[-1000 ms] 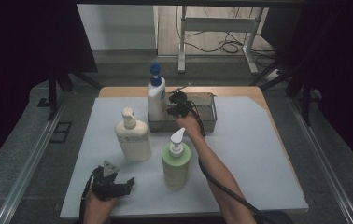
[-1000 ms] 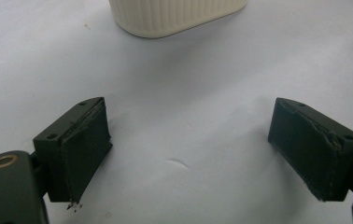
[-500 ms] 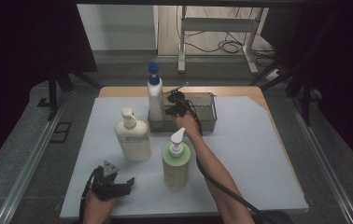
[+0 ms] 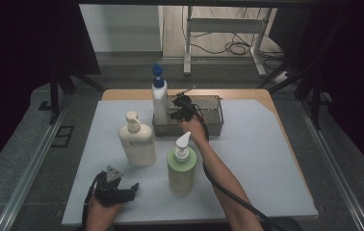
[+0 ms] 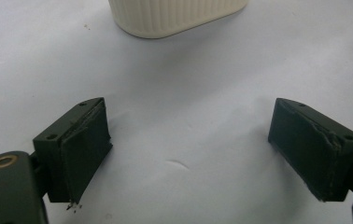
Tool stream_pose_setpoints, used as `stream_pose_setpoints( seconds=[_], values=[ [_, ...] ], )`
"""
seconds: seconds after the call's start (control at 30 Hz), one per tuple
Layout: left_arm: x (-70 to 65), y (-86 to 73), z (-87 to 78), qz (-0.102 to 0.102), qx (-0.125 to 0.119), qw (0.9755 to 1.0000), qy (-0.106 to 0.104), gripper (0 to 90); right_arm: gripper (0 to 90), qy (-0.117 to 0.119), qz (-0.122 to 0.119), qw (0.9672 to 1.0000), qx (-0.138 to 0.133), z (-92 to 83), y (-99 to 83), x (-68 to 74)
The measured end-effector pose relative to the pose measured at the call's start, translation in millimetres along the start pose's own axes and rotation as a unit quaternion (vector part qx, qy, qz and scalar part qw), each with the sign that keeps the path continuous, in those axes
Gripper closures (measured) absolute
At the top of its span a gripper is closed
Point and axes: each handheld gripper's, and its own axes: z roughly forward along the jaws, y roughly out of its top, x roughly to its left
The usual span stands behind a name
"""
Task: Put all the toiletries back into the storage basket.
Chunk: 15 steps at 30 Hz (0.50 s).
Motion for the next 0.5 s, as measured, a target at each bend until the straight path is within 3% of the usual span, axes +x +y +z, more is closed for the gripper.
stream_pose_setpoints(
  seconds=[0.27,0.5],
  values=[
    [0.0,-0.1,0.0,0.000,0.000,1.0000,0.000,12.2,84.0,-0.001,-0.009,0.9999,-0.008,-2.4,-3.3,-1.3],
    [0.0,-0.2,0.0,0.000,0.000,1.0000,0.000,12.2,75.8,0.002,-0.023,0.9995,-0.021,-16.4,-3.3,-2.3]
  ],
)
